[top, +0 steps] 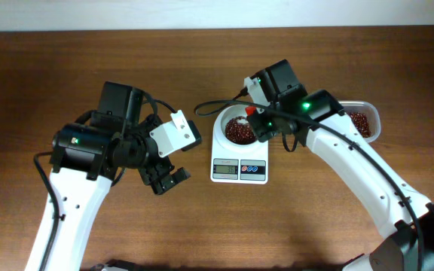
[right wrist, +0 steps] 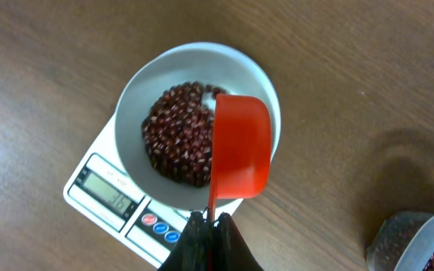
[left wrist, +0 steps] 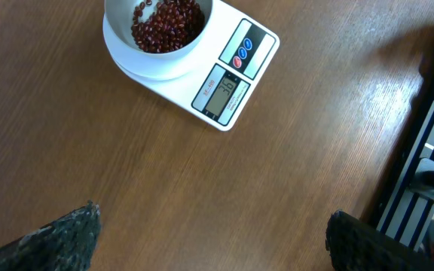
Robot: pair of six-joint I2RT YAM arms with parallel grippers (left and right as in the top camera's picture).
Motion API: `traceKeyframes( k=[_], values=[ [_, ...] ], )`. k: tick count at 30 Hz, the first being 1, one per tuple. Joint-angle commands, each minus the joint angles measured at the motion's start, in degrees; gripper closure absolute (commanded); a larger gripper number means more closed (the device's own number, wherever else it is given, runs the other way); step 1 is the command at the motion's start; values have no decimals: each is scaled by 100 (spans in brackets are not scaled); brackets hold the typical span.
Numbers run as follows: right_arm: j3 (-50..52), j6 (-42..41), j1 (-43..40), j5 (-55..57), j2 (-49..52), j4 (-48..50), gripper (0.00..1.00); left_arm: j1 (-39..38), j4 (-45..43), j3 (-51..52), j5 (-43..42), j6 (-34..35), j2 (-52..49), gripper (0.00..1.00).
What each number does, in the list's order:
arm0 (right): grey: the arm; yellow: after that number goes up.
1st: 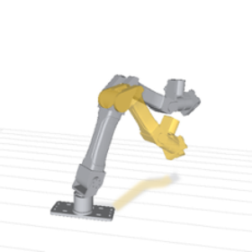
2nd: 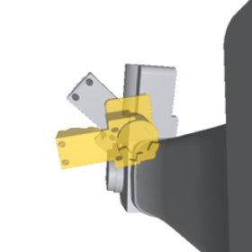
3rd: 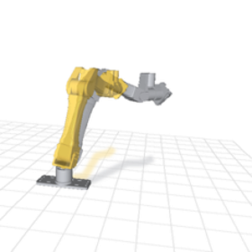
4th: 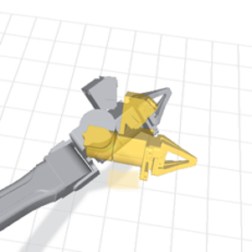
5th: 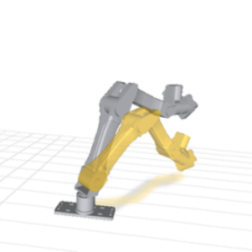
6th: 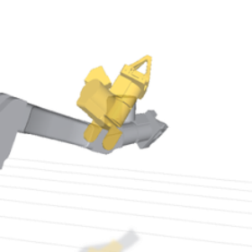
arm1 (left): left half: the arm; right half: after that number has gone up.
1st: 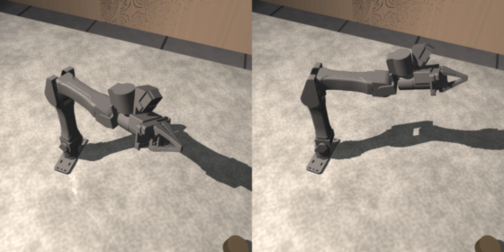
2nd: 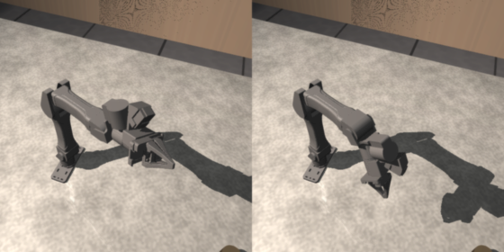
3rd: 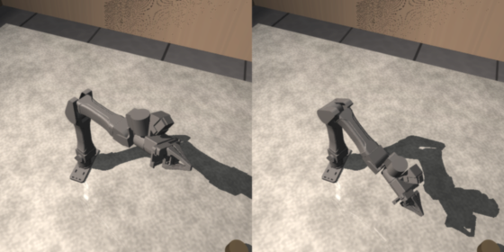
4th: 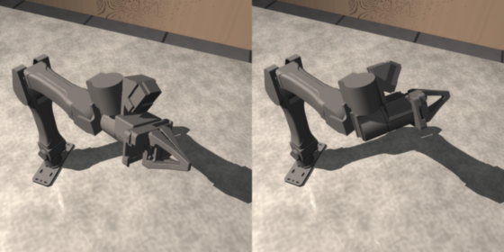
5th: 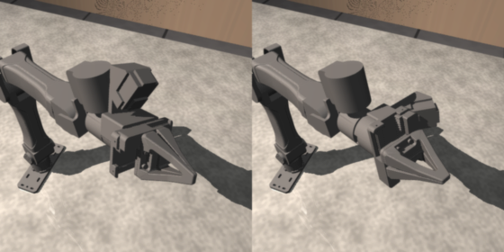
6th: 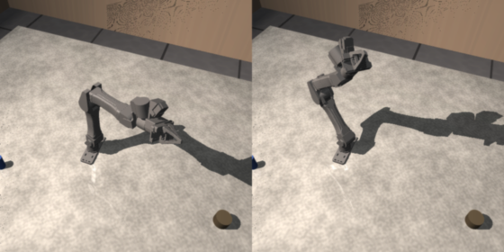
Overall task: Scoop and weigh 50g on scale
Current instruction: 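Move the red scoop with the right gripper back to the bean tub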
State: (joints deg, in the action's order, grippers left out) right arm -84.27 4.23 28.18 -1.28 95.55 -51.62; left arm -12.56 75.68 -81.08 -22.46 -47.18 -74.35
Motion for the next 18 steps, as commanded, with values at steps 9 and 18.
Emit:
traceKeyframes(
  k=[9,18],
  values=[
    [-306,85,15,157,-166,-238,96,24,4,42,-22,-48,98,1],
    [-1388,87,-787,7,-173,-1104,96,24,2,42,-22,-48,98,1]
  ],
)
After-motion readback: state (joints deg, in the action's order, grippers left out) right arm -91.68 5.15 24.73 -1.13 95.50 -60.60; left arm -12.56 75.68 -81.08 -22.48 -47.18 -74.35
